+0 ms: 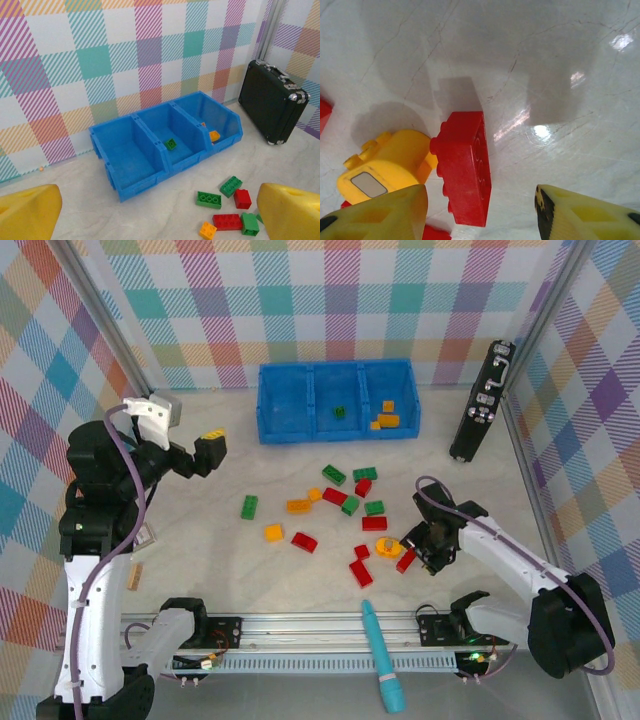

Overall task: Sort the legos into containers by color
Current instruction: Pick up the lego from the bottom-right of the table.

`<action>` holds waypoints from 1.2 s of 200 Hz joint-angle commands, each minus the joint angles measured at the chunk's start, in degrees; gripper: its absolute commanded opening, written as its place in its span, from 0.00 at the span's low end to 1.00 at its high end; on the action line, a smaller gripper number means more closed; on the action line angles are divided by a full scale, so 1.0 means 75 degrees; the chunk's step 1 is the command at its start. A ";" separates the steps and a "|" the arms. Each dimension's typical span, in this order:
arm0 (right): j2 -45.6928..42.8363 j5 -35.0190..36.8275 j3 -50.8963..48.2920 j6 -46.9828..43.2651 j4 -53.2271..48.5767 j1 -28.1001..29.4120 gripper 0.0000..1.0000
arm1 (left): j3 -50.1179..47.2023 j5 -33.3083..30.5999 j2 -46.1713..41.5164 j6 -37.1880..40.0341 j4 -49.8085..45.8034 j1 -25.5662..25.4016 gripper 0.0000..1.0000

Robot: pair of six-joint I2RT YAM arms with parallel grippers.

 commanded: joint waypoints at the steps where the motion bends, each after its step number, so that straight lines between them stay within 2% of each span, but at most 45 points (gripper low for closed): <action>1: 0.0150 -0.0087 -0.0086 0.0313 0.0365 0.0042 0.59 | -0.0091 0.0167 -0.0112 0.0033 0.0283 0.0104 1.00; 50: 0.0687 -0.0310 -0.0277 0.0214 0.1025 0.0042 0.58 | -0.0093 0.0162 -0.0087 0.0046 0.0289 0.0104 1.00; 115: 0.0795 -0.0129 -0.0485 0.0297 0.0798 0.0042 0.52 | -0.0099 0.0149 -0.0079 0.0066 0.0284 0.0104 1.00; 142: 0.0517 0.0103 -0.0454 0.0388 0.0260 0.0042 0.49 | -0.0105 0.0163 -0.0064 0.0067 0.0295 0.0104 1.00; 185: -0.0342 0.0365 -0.0507 0.0575 -0.0683 0.0042 0.48 | -0.0117 0.0161 -0.0059 0.0085 0.0297 0.0104 1.00; 240: 0.0066 0.0287 -0.0609 0.0419 0.0044 0.0042 0.53 | -0.0117 0.0173 -0.0053 0.0082 0.0295 0.0103 1.00</action>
